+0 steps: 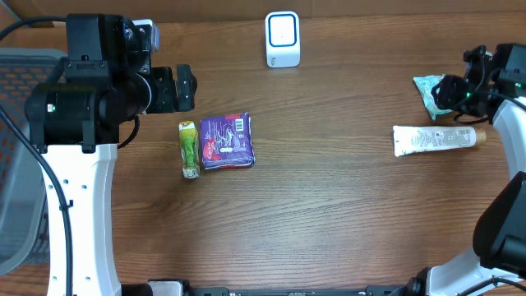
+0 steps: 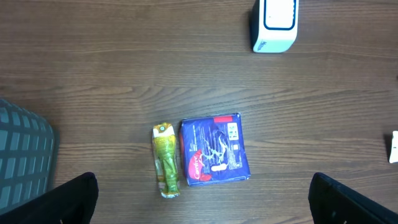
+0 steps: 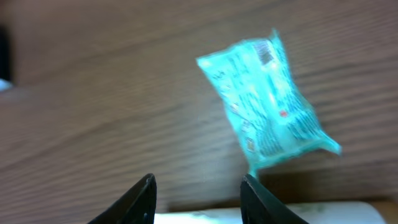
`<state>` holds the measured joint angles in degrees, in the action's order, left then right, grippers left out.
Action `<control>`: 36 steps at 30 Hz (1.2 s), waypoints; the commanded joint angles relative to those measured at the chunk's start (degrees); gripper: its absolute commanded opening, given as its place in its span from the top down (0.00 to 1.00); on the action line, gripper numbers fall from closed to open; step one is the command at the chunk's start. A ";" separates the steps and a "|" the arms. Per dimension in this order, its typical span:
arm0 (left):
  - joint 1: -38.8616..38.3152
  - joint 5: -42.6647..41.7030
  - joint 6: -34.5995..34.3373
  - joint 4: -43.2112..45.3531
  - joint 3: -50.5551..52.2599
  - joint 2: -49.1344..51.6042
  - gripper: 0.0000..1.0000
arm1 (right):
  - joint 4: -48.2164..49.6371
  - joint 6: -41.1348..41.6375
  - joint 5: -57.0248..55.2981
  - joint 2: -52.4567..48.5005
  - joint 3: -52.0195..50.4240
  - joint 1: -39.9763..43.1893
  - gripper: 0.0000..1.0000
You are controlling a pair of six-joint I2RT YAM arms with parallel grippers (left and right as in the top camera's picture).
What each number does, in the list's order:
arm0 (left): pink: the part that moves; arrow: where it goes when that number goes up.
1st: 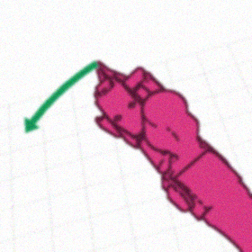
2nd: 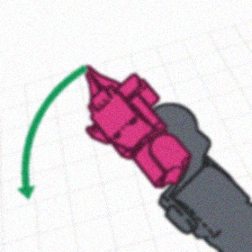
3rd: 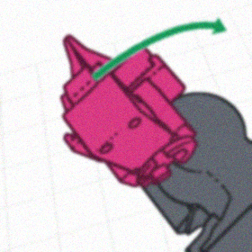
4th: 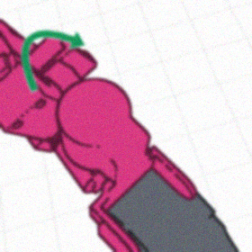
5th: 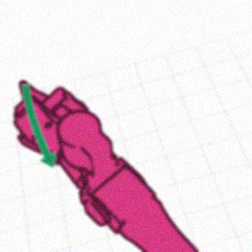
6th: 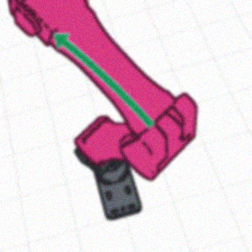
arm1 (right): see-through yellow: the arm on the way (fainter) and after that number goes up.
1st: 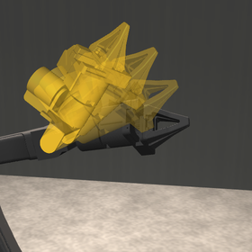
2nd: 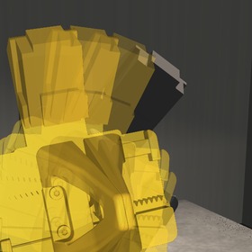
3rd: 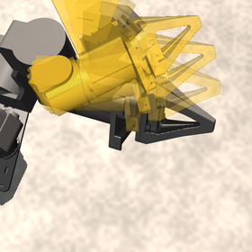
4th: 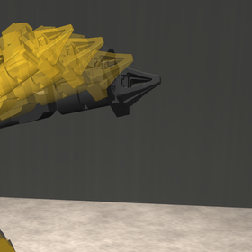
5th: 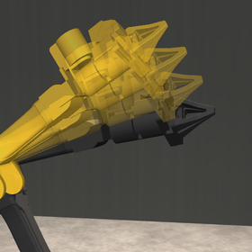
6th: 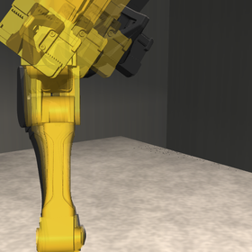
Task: Scan the item barcode
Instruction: 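Carry the wipes pack to the right side and release it, then move the right gripper to the purple Carefree pack and grasp it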
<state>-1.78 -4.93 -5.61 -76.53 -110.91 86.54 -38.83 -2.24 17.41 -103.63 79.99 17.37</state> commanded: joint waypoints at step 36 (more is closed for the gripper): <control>-0.13 0.02 0.48 0.09 -0.57 0.44 0.00 | 7.56 50.71 -4.81 -11.56 1.44 -57.07 0.38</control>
<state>-1.78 -4.93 -5.61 -76.55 -110.91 86.54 -31.14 45.32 15.68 -113.95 81.93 -38.85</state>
